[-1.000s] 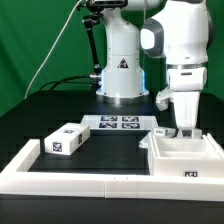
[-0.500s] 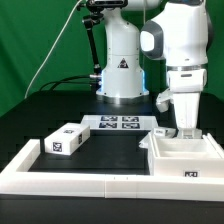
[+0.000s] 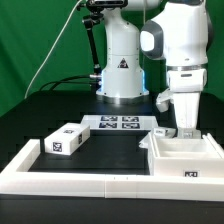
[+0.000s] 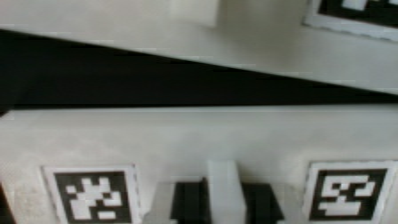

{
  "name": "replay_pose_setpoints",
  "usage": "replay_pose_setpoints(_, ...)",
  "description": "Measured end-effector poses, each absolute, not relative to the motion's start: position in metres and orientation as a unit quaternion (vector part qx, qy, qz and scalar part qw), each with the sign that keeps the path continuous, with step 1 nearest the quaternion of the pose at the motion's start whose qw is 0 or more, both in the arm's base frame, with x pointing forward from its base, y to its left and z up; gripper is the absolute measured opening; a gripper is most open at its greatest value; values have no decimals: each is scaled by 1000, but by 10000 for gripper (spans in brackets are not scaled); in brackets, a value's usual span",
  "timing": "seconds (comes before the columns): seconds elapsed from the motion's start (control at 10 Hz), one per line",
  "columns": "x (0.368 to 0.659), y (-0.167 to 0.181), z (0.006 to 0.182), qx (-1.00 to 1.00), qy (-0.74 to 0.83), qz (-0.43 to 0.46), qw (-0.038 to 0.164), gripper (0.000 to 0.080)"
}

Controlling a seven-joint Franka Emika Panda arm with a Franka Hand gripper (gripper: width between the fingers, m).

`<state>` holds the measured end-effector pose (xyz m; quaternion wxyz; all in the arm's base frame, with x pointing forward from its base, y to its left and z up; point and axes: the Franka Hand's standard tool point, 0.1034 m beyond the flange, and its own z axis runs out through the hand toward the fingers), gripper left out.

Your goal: Assemble cabinet

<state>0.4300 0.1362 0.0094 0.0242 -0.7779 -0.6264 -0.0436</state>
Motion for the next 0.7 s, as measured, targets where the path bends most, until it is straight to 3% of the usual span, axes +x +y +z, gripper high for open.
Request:
replay_pose_setpoints(0.3,430,136,11,-774,-631,-43,23,68)
replay_pose_setpoints(0.7,442,133,44,-752,-658,-37,3,68)
